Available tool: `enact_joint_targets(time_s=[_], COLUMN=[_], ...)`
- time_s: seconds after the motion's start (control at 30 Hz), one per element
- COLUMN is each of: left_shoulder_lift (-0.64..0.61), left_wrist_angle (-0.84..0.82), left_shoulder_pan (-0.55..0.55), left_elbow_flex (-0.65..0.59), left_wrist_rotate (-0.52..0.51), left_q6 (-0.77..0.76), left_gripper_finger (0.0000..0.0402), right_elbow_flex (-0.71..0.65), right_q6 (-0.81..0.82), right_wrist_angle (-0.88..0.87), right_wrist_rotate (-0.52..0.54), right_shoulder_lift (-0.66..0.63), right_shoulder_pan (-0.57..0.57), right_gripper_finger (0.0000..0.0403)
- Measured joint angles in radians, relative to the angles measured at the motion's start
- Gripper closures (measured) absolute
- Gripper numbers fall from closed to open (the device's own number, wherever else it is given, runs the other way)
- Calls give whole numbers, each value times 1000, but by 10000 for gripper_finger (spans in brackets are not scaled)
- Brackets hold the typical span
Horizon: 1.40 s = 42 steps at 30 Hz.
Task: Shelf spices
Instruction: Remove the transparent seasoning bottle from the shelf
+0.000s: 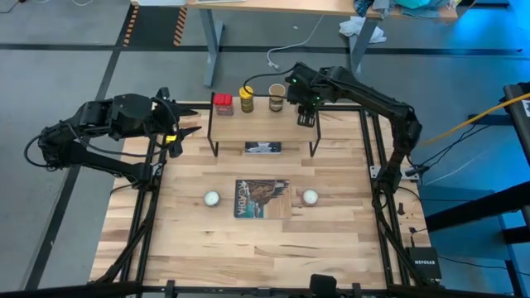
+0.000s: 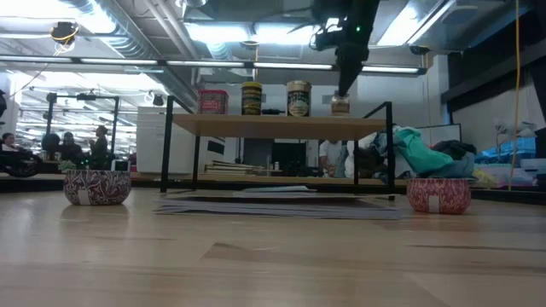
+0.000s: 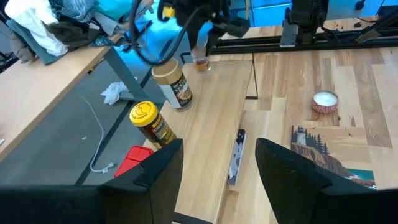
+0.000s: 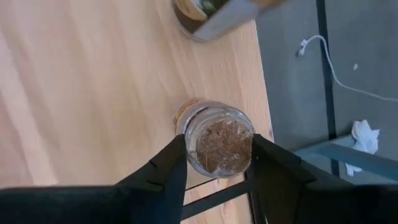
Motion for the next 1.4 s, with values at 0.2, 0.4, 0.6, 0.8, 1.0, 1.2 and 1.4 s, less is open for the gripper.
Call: enact_joint_targets(time_s=[0.2,0.4,0.6,0.8,1.0,1.2,1.4], left_shoulder_lift=[0,0,0,0,11,40,69], left_wrist_angle=[0,1,1,1,1,1,1], left_shoulder_pan=[0,0,0,0,0,0,0], left_elbow_flex=[0,0,0,0,0,0,0], left_wrist_rotate=[0,0,0,-1,-5,-49,-50], left_q6=[2,2,-3,-30,-55,-60,-64], left_gripper_finger=[205,205,205,205,205,205,205], right_elbow_flex=[2,2,4,4,5,5,5], right_q6=[8,8,8,38,89,94,94], right_wrist_angle=[7,86,214,295,318,339,334], right_wrist_rotate=[5,9,10,-56,-134,-139,-139], right_shoulder_lift=[-66,-168,-279,-369,-403,-390,-339], right_shoulder_pan=[14,61,112,169,237,341,451], right_gripper_finger=[244,244,244,244,244,244,244])
